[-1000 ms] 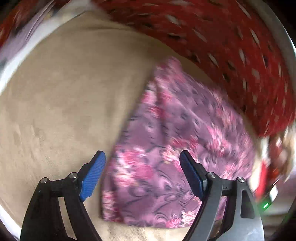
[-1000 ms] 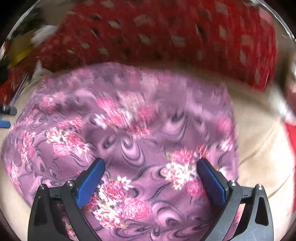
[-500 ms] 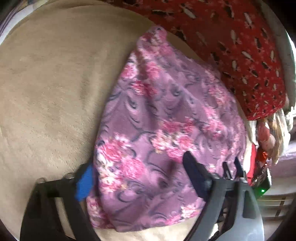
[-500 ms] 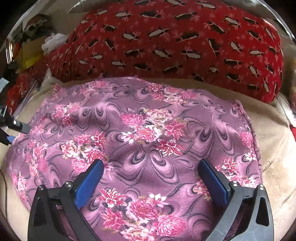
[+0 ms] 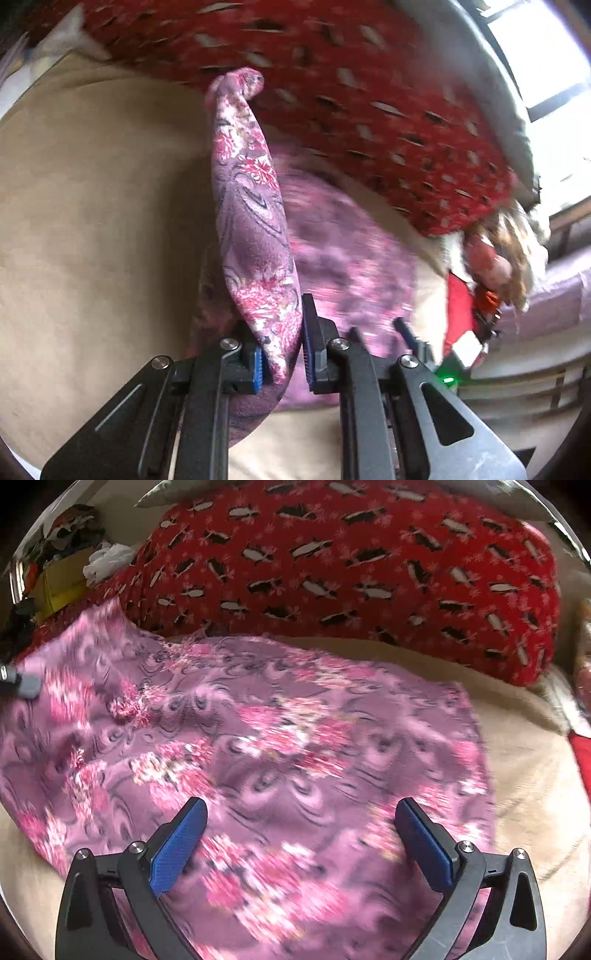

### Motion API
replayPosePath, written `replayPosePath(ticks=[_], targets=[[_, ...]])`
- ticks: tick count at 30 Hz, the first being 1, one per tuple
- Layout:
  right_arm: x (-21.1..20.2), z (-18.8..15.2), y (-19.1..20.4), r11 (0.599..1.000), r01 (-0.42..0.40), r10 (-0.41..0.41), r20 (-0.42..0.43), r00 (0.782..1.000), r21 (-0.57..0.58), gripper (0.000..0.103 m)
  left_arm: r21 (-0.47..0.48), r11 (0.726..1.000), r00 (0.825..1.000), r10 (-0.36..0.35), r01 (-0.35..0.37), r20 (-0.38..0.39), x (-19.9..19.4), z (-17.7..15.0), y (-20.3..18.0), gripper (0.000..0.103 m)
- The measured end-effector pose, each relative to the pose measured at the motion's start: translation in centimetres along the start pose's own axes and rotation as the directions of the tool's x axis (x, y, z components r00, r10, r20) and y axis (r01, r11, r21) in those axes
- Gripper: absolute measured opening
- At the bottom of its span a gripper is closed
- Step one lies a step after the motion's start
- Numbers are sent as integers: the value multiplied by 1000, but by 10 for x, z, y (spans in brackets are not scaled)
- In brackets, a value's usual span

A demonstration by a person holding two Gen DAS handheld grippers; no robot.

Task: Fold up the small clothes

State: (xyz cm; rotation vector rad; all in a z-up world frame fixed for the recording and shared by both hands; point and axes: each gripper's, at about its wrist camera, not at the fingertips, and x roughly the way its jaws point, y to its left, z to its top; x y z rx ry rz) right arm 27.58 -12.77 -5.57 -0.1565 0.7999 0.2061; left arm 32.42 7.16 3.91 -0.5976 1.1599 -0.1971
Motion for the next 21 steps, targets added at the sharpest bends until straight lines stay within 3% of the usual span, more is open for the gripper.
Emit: replayPosePath(ticks=[7, 11, 14, 17, 21], targets=[[-33, -15, -55, 994, 98, -100, 24, 995, 55, 103, 54, 998, 998, -41, 44, -47, 30, -9, -67, 13], [-33, -33, -80, 991, 98, -96, -17, 995, 96, 103, 71, 997, 993, -32, 41, -118, 72, -21, -96, 13], [-18, -53, -88, 988, 95, -88, -62, 994, 118, 103, 75, 997, 985, 5, 8, -174, 105, -33, -102, 14], [-15, -56, -94, 984, 73, -67, -42, 997, 161, 103, 73, 996, 973, 70, -56, -222, 135, -41, -98, 16], [-13, -55, -94, 985, 72, -68, -30, 997, 157, 103, 38, 999, 972, 29, -21, -232, 133, -44, -93, 27]])
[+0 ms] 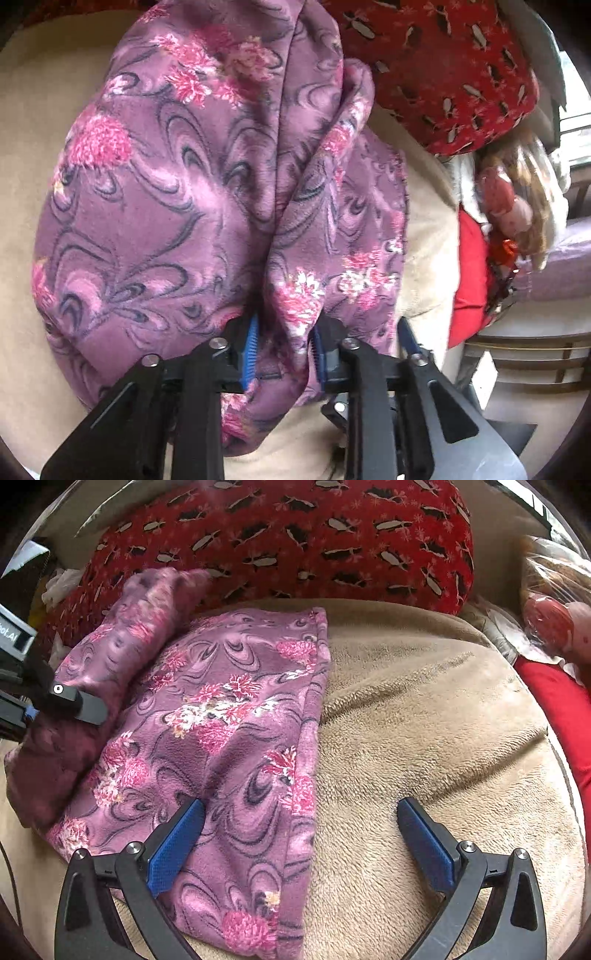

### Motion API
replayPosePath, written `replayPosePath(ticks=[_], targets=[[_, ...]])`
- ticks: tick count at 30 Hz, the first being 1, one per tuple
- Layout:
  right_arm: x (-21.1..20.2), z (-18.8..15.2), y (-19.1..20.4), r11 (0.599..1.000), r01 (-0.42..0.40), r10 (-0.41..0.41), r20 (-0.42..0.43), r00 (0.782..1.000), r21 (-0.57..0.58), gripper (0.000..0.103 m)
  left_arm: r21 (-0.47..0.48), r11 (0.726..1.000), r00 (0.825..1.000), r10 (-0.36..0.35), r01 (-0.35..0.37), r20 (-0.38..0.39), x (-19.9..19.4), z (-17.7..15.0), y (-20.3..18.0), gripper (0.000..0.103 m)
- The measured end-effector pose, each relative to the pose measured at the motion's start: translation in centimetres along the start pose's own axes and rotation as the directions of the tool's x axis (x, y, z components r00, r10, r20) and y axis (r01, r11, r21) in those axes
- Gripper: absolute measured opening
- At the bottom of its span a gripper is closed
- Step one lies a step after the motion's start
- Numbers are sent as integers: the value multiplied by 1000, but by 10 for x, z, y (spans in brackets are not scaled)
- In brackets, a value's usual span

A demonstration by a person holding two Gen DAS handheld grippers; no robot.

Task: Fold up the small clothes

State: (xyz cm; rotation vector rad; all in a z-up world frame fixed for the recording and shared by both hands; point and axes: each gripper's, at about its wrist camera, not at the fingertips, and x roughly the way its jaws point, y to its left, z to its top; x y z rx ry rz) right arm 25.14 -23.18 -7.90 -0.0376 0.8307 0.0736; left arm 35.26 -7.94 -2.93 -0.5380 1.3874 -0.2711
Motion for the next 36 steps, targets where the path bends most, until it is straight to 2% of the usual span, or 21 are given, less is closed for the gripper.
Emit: replayPosePath(ticks=[1, 2, 7, 8, 9, 10, 11, 13, 14, 16, 18, 22, 23, 25, 26, 27, 28, 29, 31, 34, 36], targets=[[0, 0, -1, 1000, -9, 9, 2, 1000, 6, 103, -8, 1000, 1000, -24, 24, -2, -5, -1, 1, 35], [1, -1, -3, 1000, -16, 16, 3, 1000, 13, 103, -15, 998, 998, -56, 56, -6, -12, -3, 2, 39], [0, 0, -10, 998, -46, 47, -14, 999, 32, 103, -19, 992, 992, -121, 122, 47, -56, -13, 20, 48], [-1, 3, -12, 998, -57, 58, -28, 998, 37, 102, -27, 993, 991, -116, 118, 70, -63, -13, 27, 49], [-6, 7, -16, 996, -64, 66, -31, 997, 57, 97, -41, 995, 990, -89, 94, 112, -74, -11, 41, 49], [-14, 11, -20, 994, -65, 66, -10, 998, 89, 93, -59, 996, 988, -59, 68, 141, -79, -9, 52, 49], [-25, 17, -23, 988, -82, 78, 29, 997, 129, 93, -87, 995, 986, -31, 46, 165, -83, -6, 64, 49], [-38, 29, -25, 971, -150, 135, 91, 987, 184, 96, -176, 984, 985, -2, 32, 171, -80, 0, 92, 49], [-39, 41, -21, 952, -222, 206, 100, 974, 210, 96, -219, 975, 987, 3, 32, 158, -75, 1, 104, 49], [-28, 60, -5, 920, -320, 314, 63, 947, 226, 96, -264, 962, 990, -33, 68, 136, -63, 0, 119, 50], [-13, 76, 16, 906, -363, 367, 24, 930, 216, 95, -265, 961, 989, -43, 80, 142, -59, -3, 124, 55], [20, 96, 62, 915, -360, 376, -61, 925, 184, 93, -257, 961, 989, -71, 103, 132, -56, -9, 130, 58], [27, 97, 77, 921, -359, 374, -83, 924, 154, 89, -259, 960, 989, -75, 107, 130, -56, -7, 132, 58], [28, 96, 99, 929, -368, 369, -110, 923, 32, 14, -256, 961, 989, -77, 108, 127, -60, -9, 132, 58], [27, 97, 101, 925, -380, 377, -118, 919, -6, 14, -241, 965, 989, -68, 99, 134, -65, -11, 131, 58], [20, 96, 98, 925, -380, 377, -88, 922, -21, 14, -221, 971, 988, -55, 87, 146, -71, -14, 130, 58], [11, 96, 93, 916, -401, 399, -58, 915, -20, 13, -205, 976, 987, -42, 73, 155, -75, -15, 127, 58], [0, 95, 79, 901, -433, 433, -25, 901, 5, 13, -184, 981, 986, -26, 57, 165, -79, -16, 121, 58], [-16, 91, 52, 894, -445, 444, 28, 896, 55, 13, -157, 986, 986, -30, 56, 164, -81, -19, 113, 58], [-26, 77, 12, 907, -403, 399, 58, 915, 120, 13, -143, 989, 991, -22, 42, 134, -68, -23, 97, 58], [-12, 62, -18, 911, -361, 368, 1, 930, 199, 14, -127, 992, 996, 32, -22, 78, -45, -29, 87, 58]])
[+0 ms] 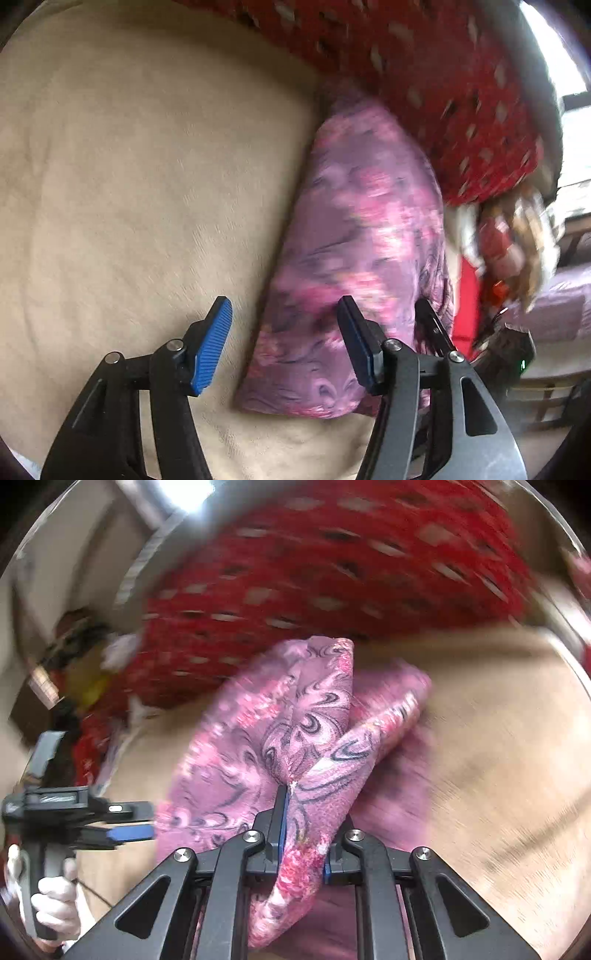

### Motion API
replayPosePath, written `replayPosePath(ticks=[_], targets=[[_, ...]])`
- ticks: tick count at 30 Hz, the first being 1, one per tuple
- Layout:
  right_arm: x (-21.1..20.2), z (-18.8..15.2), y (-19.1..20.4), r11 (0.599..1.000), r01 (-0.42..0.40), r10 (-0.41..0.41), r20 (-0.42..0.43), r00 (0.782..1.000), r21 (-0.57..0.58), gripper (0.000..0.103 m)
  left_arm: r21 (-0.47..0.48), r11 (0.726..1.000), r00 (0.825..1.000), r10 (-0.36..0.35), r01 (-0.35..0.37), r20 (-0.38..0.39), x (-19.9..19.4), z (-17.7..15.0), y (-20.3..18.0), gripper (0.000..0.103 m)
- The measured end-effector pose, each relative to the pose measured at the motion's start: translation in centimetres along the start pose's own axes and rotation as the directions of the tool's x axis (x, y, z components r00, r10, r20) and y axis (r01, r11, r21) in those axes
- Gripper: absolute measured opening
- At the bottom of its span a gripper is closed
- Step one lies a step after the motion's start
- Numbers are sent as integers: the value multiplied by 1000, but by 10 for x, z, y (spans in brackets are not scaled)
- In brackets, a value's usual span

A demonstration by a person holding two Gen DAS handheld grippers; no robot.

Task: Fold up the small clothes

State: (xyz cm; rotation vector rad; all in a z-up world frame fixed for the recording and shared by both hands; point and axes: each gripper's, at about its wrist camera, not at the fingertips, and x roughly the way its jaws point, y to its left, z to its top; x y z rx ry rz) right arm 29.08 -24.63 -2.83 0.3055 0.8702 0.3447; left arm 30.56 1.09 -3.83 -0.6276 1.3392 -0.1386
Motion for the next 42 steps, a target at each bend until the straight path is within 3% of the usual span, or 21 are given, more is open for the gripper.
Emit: replayPosePath(ticks=[2, 4, 8, 9, 10, 12, 14, 15, 16, 17, 20, 22, 25, 27, 30, 31, 33, 38, 39, 40, 42], targets=[[9, -11, -30, 996, -33, 41, -81, 996, 88, 13, 28, 998, 997, 52, -50, -53, 18, -9, -4, 58], [-3, -13, -44, 979, -96, 108, -59, 992, 177, 21, 79, 994, 996, 83, -81, -30, 20, -18, -10, 58], [-49, 4, -54, 959, -110, 73, 150, 986, 261, 31, 114, 989, 996, 92, -89, -21, 18, -22, -13, 59], [-52, 11, -53, 953, -143, 96, 183, 978, 266, 40, 116, 989, 996, 89, -87, -18, 18, -22, -12, 60], [-48, 19, -48, 952, -170, 125, 182, 975, 255, 51, 119, 989, 996, 88, -86, -15, 18, -23, -13, 61], [-26, 34, -30, 968, -146, 123, 122, 985, 202, 57, 130, 987, 996, 90, -89, -6, 18, -26, -13, 61], [13, 45, -11, 992, -21, 20, 9, 1000, 125, 57, 140, 986, 996, 93, -91, -8, 17, -26, -14, 61], [27, 46, -9, 994, 34, -30, -41, 999, 106, 53, 145, 986, 996, 92, -89, -14, 16, -28, -15, 61], [38, 45, -7, 995, 38, -30, -81, 996, 91, 26, 146, 986, 996, 87, -83, -16, 13, -28, -15, 61], [40, 46, -5, 997, -6, 12, -87, 996, 79, 10, 147, 986, 997, 79, -76, -13, 10, -29, -14, 61], [-3, 50, 11, 990, -140, 139, 72, 988, 10, 10, 132, 990, 998, 55, -56, 10, -1, -28, -8, 61], [-24, 47, 4, 989, -146, 143, 148, 979, 10, 10, 111, 993, 999, 41, -41, 0, 2, -26, -3, 65], [-4, 32, -43, 989, -31, 26, 30, 999, 144, 10, 82, 996, 998, 36, -32, -45, 14, -32, 1, 67], [-1, 19, -58, 981, -4, 10, -29, 1000, 194, 11, 129, 990, 997, 66, -61, -33, 13, -40, -5, 67], [-45, 6, -67, 961, -52, 22, 111, 994, 272, 24, 153, 985, 996, 89, -84, -28, 14, -45, -10, 67], [-51, 4, -68, 957, -51, 16, 121, 992, 286, 43, 151, 985, 996, 91, -86, -27, 14, -46, -11, 67], [-58, -7, -69, 949, -41, 11, 100, 995, 312, 63, 149, 985, 995, 97, -92, -24, 14, -49, -12, 67], [-40, -27, -42, 974, 62, -50, -58, 997, 217, 62, 145, 985, 995, 97, -91, -32, 10, -57, -7, 67], [-36, -27, -34, 981, 80, -70, -61, 996, 179, 49, 136, 987, 995, 93, -87, -34, 8, -58, -5, 67], [-31, -23, -20, 989, 91, -85, -54, 995, 119, 19, 125, 989, 996, 87, -82, -34, 6, -58, -3, 67], [-30, -9, 6, 993, 113, -114, -29, 993, -28, 14, 97, 993, 997, 67, -65, -23, -1, -59, 3, 67]])
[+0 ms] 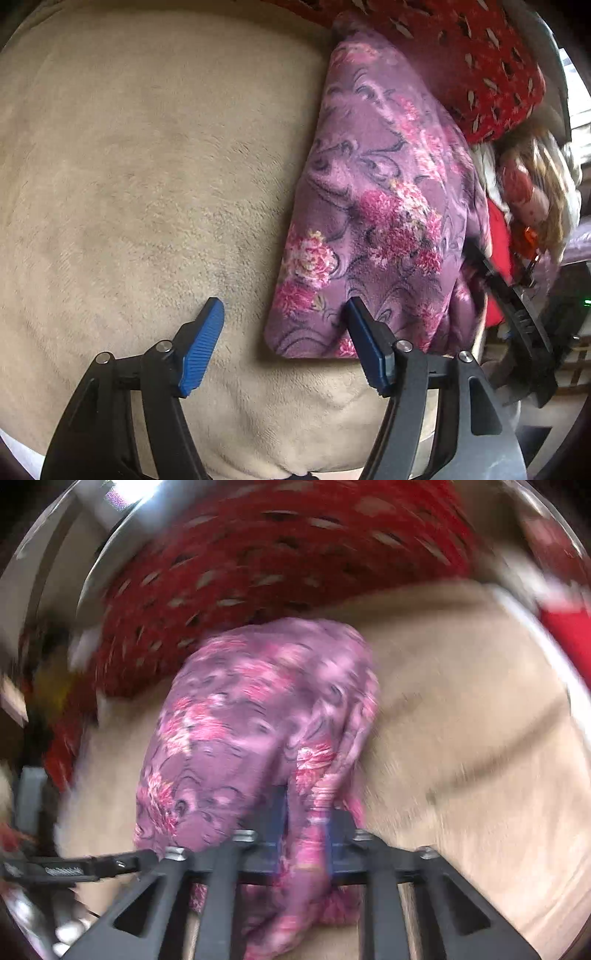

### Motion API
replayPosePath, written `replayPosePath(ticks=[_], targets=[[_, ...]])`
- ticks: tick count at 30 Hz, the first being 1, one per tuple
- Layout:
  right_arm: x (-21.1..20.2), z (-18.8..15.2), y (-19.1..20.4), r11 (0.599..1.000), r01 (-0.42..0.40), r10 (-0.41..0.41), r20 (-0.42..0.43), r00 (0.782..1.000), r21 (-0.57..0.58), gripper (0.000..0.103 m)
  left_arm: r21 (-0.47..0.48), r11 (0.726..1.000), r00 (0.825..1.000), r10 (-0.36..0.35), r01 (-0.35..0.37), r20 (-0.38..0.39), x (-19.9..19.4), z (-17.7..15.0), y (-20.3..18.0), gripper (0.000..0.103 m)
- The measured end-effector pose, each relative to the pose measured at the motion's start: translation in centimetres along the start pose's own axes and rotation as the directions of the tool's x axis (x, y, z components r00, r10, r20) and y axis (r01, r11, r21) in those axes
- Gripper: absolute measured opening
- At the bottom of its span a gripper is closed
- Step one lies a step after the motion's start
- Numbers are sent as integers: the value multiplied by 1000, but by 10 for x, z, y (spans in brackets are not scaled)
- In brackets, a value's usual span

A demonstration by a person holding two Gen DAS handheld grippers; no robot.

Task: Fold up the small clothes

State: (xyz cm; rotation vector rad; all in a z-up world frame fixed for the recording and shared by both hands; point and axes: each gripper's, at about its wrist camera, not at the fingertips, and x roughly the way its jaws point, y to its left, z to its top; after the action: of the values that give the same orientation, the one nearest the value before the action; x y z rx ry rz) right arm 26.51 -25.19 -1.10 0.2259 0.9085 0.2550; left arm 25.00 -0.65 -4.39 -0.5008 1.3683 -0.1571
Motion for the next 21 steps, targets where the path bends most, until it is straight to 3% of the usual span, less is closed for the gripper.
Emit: replayPosePath(ticks=[2, 4, 6, 8, 10, 11, 12, 13, 15, 17, 19, 21], targets=[[-17, 17, 12, 994, -100, 103, 78, 992, -45, 11, -13, 1000, 1000, -12, 12, 16, -5, 2, 3, 67], [-37, 34, 6, 971, -240, 238, 178, 955, -9, 11, -25, 999, 999, -21, 21, 30, -10, 2, 10, 67], [-32, 38, -12, 956, -285, 267, 200, 943, 66, 11, -40, 999, 999, -28, 29, 23, -7, 3, 14, 67], [-5, 24, -38, 943, -285, 266, 129, 955, 172, 11, -43, 999, 1000, -24, 25, 2, -1, 1, 19, 67], [27, 4, -58, 957, -168, 175, -11, 985, 236, 16, -20, 1000, 1000, -19, 19, 6, 1, 0, 14, 67], [28, -5, -67, 950, -179, 187, -5, 982, 255, 19, -12, 1000, 1000, -16, 17, 8, 1, 0, 13, 67], [17, -9, -74, 940, -187, 186, 31, 982, 284, 32, -2, 1000, 1000, -12, 12, 9, 0, 0, 11, 67], [8, -9, -77, 938, -175, 167, 52, 985, 300, 36, 5, 1000, 1000, -7, 7, 6, 0, 0, 12, 67], [-22, -15, -75, 937, -194, 161, 136, 978, 291, 36, 5, 1000, 1000, -5, 5, 6, 3, 1, 6, 67], [-44, -19, -68, 931, -264, 219, 191, 957, 253, 36, 5, 1000, 1000, 0, 0, 9, 7, 3, 1, 67], [-50, -24, -50, 935, -302, 272, 174, 947, 184, 36, 4, 1000, 1000, 7, -7, 10, 9, 4, -4, 67], [-35, -29, -24, 973, -220, 215, 71, 974, 67, 36, 5, 1000, 1000, 8, -8, 6, 8, 1, -4, 67]])
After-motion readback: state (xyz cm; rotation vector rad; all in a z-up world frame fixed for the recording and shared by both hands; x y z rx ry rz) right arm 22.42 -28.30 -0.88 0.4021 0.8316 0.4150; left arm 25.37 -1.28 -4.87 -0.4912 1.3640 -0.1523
